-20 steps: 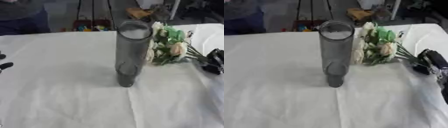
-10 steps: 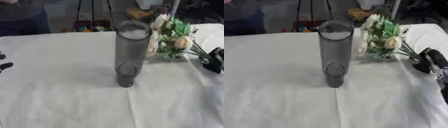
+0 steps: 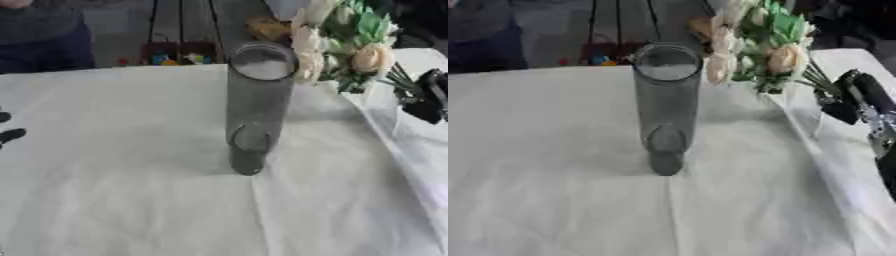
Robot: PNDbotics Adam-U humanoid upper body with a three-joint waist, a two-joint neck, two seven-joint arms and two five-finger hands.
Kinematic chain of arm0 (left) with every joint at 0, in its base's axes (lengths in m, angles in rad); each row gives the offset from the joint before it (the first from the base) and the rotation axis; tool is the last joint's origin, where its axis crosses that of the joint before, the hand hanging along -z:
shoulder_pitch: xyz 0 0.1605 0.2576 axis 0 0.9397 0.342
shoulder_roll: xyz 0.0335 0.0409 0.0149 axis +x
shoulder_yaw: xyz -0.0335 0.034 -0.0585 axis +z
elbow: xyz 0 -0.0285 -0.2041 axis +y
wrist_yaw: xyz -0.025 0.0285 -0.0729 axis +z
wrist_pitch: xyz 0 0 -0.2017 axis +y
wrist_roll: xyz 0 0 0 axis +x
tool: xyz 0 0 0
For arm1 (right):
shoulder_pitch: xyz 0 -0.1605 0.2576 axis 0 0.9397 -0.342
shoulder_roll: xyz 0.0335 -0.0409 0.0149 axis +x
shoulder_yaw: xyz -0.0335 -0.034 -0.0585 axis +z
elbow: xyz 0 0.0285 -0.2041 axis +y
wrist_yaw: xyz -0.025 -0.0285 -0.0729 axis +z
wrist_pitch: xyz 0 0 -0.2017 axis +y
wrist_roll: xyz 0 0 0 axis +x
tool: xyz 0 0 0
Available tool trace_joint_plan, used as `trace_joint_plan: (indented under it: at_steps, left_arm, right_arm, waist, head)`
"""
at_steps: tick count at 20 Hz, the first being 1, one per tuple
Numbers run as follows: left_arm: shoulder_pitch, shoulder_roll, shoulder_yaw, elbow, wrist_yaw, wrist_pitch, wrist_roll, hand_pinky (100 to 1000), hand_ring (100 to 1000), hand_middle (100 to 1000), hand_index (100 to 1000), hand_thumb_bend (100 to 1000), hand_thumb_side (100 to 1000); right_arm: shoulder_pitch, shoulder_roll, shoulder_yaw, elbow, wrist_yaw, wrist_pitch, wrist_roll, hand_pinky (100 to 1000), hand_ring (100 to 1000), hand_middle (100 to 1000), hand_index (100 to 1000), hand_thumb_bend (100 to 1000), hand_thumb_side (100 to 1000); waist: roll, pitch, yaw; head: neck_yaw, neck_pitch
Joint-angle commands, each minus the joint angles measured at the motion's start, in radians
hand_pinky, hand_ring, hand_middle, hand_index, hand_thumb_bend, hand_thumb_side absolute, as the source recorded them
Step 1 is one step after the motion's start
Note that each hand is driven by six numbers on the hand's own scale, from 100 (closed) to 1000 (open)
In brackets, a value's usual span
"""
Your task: Arrange flowers into the vase.
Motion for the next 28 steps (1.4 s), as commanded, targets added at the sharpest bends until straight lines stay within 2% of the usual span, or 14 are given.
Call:
trace_joint_plan:
  at_steps: [1, 8, 15, 19, 20, 21, 23, 28]
  left_arm:
    - [-0.004, 0.009, 0.008, -0.006, 0.002, -0.005, 0.001, 709, 931, 643, 790, 978, 779]
    - [0.011, 0.013, 0.008, 0.002, 0.001, -0.008, 0.001, 708, 932, 643, 789, 975, 780]
    - [0.029, 0.014, 0.006, 0.011, 0.003, -0.011, -0.001, 708, 932, 643, 789, 972, 781]
    - [0.037, 0.016, 0.005, 0.016, 0.004, -0.013, -0.003, 708, 932, 644, 790, 971, 782]
    - [0.039, 0.015, 0.005, 0.017, 0.004, -0.014, -0.004, 708, 931, 644, 789, 972, 783]
    - [0.041, 0.015, 0.004, 0.018, 0.004, -0.014, -0.004, 708, 931, 644, 789, 970, 782]
    - [0.044, 0.014, 0.003, 0.020, 0.004, -0.015, -0.006, 708, 931, 644, 789, 969, 782]
    - [0.050, 0.011, 0.000, 0.026, 0.005, -0.016, -0.009, 708, 931, 644, 790, 968, 783]
  right_arm:
    - [-0.031, -0.045, -0.021, -0.064, -0.036, -0.014, 0.034, 100, 100, 100, 100, 100, 713]
    - [-0.098, -0.055, -0.025, -0.124, -0.134, -0.014, 0.131, 100, 100, 100, 100, 100, 712]
    - [-0.201, -0.029, -0.012, -0.187, -0.235, -0.001, 0.236, 100, 100, 100, 100, 100, 714]
    - [-0.260, 0.001, -0.006, -0.200, -0.310, 0.023, 0.301, 100, 100, 100, 133, 100, 735]
    - [-0.275, 0.010, -0.005, -0.205, -0.332, 0.031, 0.319, 100, 100, 100, 142, 100, 768]
    - [-0.288, 0.020, -0.004, -0.211, -0.357, 0.039, 0.337, 100, 100, 100, 150, 100, 746]
    - [-0.313, 0.042, 0.000, -0.229, -0.414, 0.049, 0.378, 100, 100, 100, 162, 100, 756]
    - [-0.366, 0.106, 0.007, -0.288, -0.550, 0.113, 0.478, 100, 100, 100, 167, 100, 776]
  waist:
    - [-0.008, -0.021, -0.007]
    - [-0.029, -0.041, -0.019]
    - [-0.050, -0.066, -0.030]
    - [-0.062, -0.079, -0.035]
    - [-0.064, -0.082, -0.035]
    - [-0.067, -0.085, -0.035]
    - [-0.072, -0.091, -0.034]
    - [-0.079, -0.103, -0.030]
  head:
    - [-0.001, 0.001]
    - [0.004, 0.008]
    - [0.000, 0.015]
    - [-0.002, 0.013]
    - [-0.002, 0.013]
    - [-0.003, 0.012]
    - [-0.004, 0.011]
    - [-0.009, 0.008]
